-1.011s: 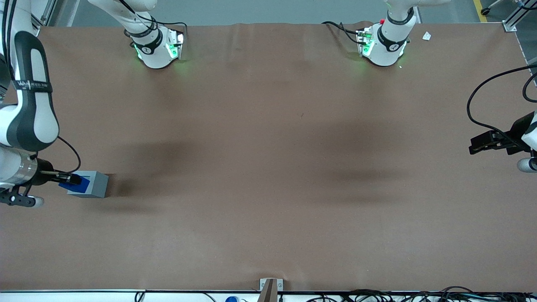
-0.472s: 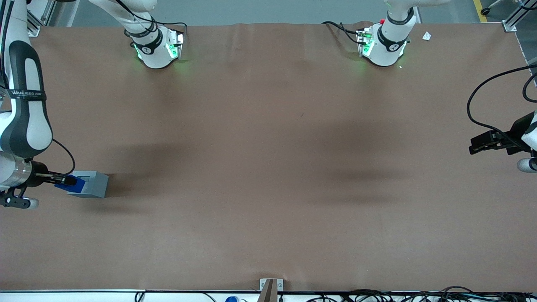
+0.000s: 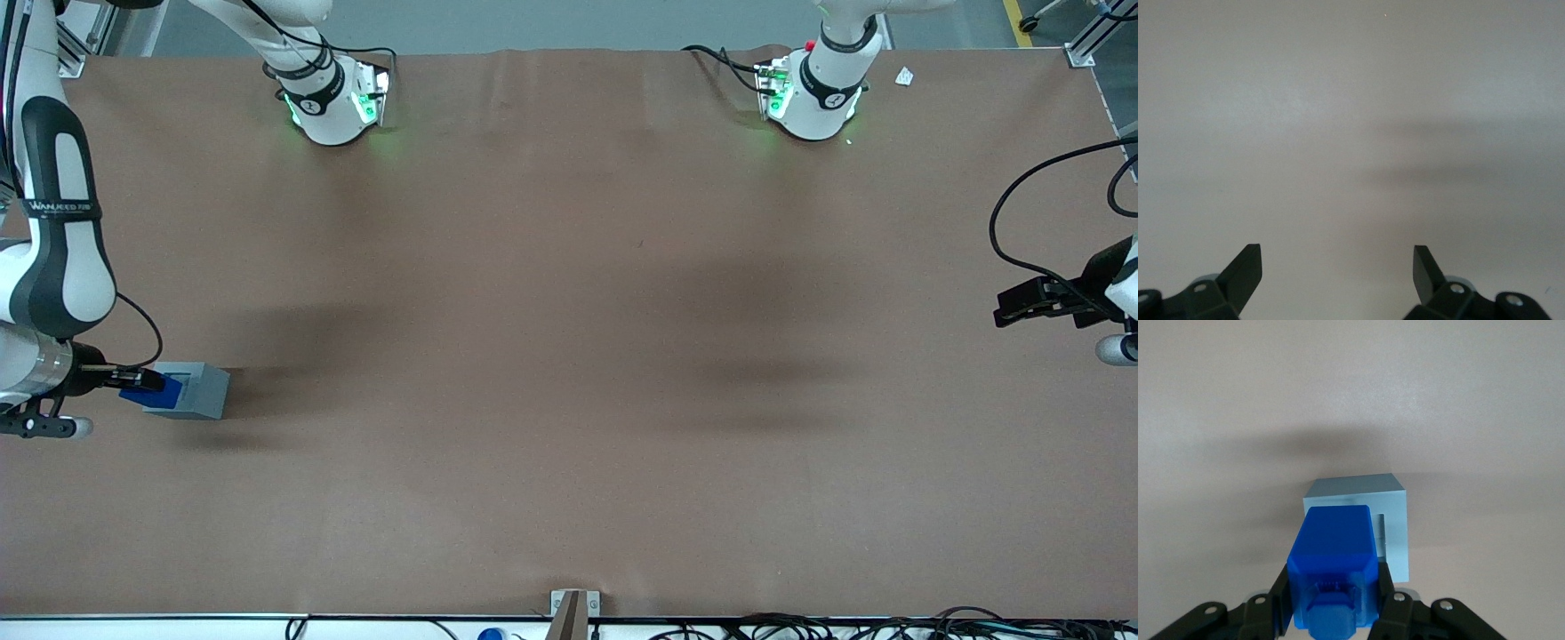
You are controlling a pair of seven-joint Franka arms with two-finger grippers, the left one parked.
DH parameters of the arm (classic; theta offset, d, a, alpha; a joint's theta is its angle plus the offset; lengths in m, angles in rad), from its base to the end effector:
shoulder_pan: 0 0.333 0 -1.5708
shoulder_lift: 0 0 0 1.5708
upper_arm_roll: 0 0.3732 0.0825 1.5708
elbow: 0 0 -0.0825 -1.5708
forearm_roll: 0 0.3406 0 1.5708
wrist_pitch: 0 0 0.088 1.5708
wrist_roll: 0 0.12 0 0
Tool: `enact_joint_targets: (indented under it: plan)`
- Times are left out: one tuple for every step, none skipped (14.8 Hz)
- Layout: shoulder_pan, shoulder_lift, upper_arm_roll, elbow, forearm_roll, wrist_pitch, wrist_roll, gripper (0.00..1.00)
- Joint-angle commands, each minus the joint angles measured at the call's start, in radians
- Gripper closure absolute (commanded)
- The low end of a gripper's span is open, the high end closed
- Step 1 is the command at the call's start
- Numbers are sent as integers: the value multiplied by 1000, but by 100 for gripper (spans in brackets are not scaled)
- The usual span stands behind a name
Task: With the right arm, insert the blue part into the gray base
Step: 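Lower the blue block into the gray base's square opening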
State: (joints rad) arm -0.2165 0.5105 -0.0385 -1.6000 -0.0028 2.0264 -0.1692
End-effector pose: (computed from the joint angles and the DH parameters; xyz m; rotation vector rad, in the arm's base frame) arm 0.6460 -0.1642 0.3873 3.1328 -0.1259 -0.1355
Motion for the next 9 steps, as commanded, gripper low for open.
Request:
enact_joint_targets:
  plan:
    - [-20, -20, 16, -44, 7, 21, -24, 100]
    - [-20, -23, 16, -60, 7, 34, -24, 100]
    - [-20, -26, 16, -72, 6, 43, -24, 100]
    - [-20, -24, 16, -75, 6, 46, -27, 100]
    - [-20, -24, 16, -75, 6, 46, -27, 100]
    - [-21, -24, 16, -75, 6, 48, -27, 100]
    - [-24, -23, 16, -75, 6, 48, -27, 100]
    - [-30, -21, 16, -74, 6, 48, -27, 100]
    - [-32, -20, 16, -74, 6, 48, -29, 100]
